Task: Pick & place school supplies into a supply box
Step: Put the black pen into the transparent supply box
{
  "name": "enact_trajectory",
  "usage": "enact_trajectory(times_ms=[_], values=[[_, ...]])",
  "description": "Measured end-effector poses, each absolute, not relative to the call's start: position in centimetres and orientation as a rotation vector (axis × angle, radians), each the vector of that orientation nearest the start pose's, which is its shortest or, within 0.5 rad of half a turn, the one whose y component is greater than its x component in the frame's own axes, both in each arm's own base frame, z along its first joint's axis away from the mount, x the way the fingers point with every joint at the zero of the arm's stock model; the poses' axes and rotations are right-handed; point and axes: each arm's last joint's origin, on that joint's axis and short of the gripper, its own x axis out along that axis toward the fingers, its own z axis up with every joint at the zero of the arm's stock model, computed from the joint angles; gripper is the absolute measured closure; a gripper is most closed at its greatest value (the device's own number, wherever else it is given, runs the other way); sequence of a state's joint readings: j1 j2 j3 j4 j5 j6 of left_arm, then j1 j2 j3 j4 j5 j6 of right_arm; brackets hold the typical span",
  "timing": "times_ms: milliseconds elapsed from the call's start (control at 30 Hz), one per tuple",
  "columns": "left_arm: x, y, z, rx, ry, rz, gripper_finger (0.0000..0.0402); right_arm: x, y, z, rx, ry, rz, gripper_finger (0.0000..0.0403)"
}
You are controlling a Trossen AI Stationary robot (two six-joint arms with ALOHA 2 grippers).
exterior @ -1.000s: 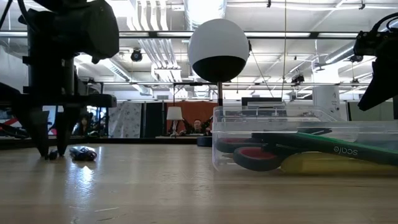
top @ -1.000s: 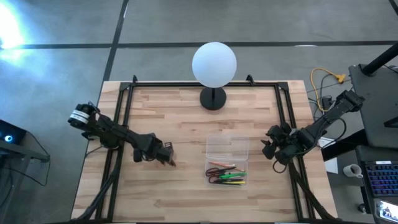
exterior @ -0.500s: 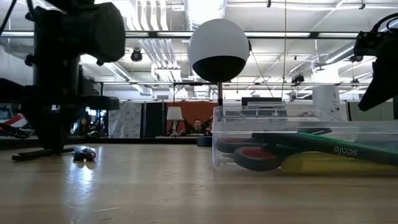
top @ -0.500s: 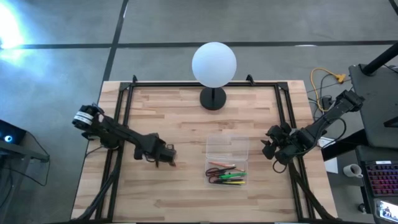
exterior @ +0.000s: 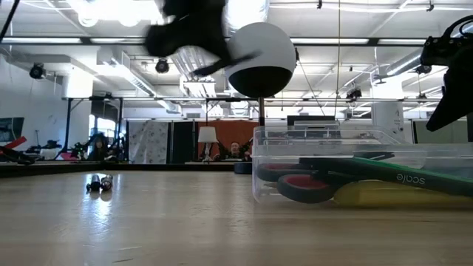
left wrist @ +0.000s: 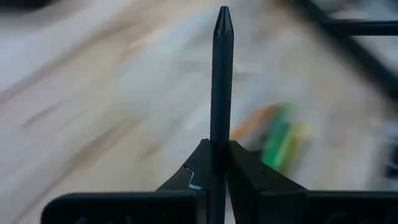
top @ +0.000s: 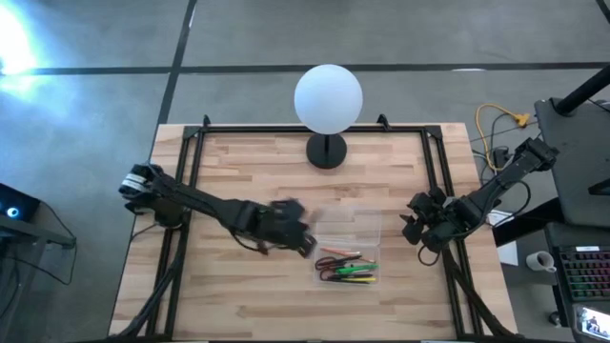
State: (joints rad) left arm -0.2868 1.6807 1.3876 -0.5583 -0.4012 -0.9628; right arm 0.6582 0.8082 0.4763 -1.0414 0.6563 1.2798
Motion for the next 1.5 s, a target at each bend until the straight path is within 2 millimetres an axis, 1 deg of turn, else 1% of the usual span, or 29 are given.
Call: enact_trajectory(times_ms=[67, 100, 167, 200, 300, 367, 467, 500, 533, 567, 600, 633, 700, 867, 933, 1000, 1067, 1167, 1200, 1267, 1333, 1400, 1500], values=[[37.8, -9.4, 28.7, -0.59, 0.639, 0.355, 0.0392, 9.5, 5.1, 18.2, 0.318, 0.848, -0.629, 0.0211], [39.1, -9.5, 28.6, -0.55, 0.652, 0.32, 0.0392, 9.5, 5.1, 18.2, 0.318, 0.848, -0.629, 0.0211], [41.7, -9.8, 27.9, -0.447, 0.715, 0.252, 0.0391, 9.5, 5.1, 18.2, 0.319, 0.847, -0.629, 0.0211], [43.0, -10.1, 27.2, -0.397, 0.758, 0.21, 0.039, 9.5, 5.1, 18.2, 0.319, 0.848, -0.629, 0.0211], [46.4, -11.3, 25.6, -0.267, 0.874, 0.03, 0.0389, 9.5, 5.1, 18.2, 0.317, 0.851, -0.625, 0.0211], [48.1, -12.1, 24.5, -0.176, 0.943, -0.055, 0.0389, 9.5, 5.1, 18.2, 0.317, 0.851, -0.625, 0.0211], [50.1, -12.8, 22.7, -0.045, 1.041, -0.158, 0.0389, 9.5, 5.1, 18.2, 0.317, 0.855, -0.622, 0.0211], [50.5, -12.9, 22.1, -0.008, 1.073, -0.172, 0.0388, 9.5, 5.1, 18.2, 0.317, 0.857, -0.621, 0.0211], [50.8, -12.9, 21.0, 0.016, 1.092, -0.181, 0.0388, 9.5, 5.2, 18.2, 0.319, 0.857, -0.62, 0.0211], [50.6, -12.9, 20.4, 0.012, 1.085, -0.197, 0.0387, 9.5, 5.1, 18.2, 0.317, 0.862, -0.62, 0.0211], [50.3, -12.9, 19.4, 0.006, 1.109, -0.205, 0.0385, 9.5, 5.2, 18.2, 0.322, 0.866, -0.617, 0.0211], [50.0, -12.8, 19.1, -0.004, 1.115, -0.204, 0.0382, 9.5, 5.2, 18.2, 0.324, 0.876, -0.614, 0.0211], [49.0, -12.6, 19.4, -0.029, 1.133, -0.169, 0.0367, 9.5, 5.2, 18.2, 0.328, 0.892, -0.605, 0.0211], [46.9, -12.0, 22.1, -0.081, 1.111, -0.067, 0.0312, 9.5, 5.3, 18.2, 0.323, 0.899, -0.594, 0.0211], [45.7, -11.5, 23.4, -0.104, 1.094, 0.017, 0.0291, 9.5, 5.3, 18.1, 0.326, 0.897, -0.592, 0.0211], [44.0, -11.0, 24.6, -0.167, 1.069, 0.139, 0.0274, 9.6, 5.4, 18.2, 0.34, 0.888, -0.583, 0.0211], [41.9, -10.3, 25.4, -0.24, 1.031, 0.266, 0.0262, 9.8, 5.6, 18.2, 0.364, 0.899, -0.547, 0.0211], [38.2, -9.5, 25.6, -0.392, 0.958, 0.394, 0.0257, 10.3, 6.6, 18.2, 0.438, 0.998, -0.374, 0.0211], [37.0, -9.2, 25.3, -0.444, 0.932, 0.416, 0.0257, 10.5, 7.0, 18.2, 0.487, 1.036, -0.305, 0.0211], [34.7, -8.6, 24.8, -0.538, 0.882, 0.443, 0.0257, 10.9, 7.9, 18.1, 0.644, 1.096, -0.162, 0.0211], [32.5, -7.9, 24.4, -0.61, 0.845, 0.476, 0.0258, 11.5, 8.8, 17.9, 0.837, 1.097, -0.064, 0.0211], [30.4, -7.0, 23.8, -0.636, 0.823, 0.536, 0.0258, 12.0, 9.3, 17.4, 1.035, 1.06, -0.054, 0.0211], [27.8, -6.1, 23.0, -0.655, 0.819, 0.578, 0.0258, 12.6, 9.8, 15.9, 1.267, 0.985, -0.113, 0.0211]])
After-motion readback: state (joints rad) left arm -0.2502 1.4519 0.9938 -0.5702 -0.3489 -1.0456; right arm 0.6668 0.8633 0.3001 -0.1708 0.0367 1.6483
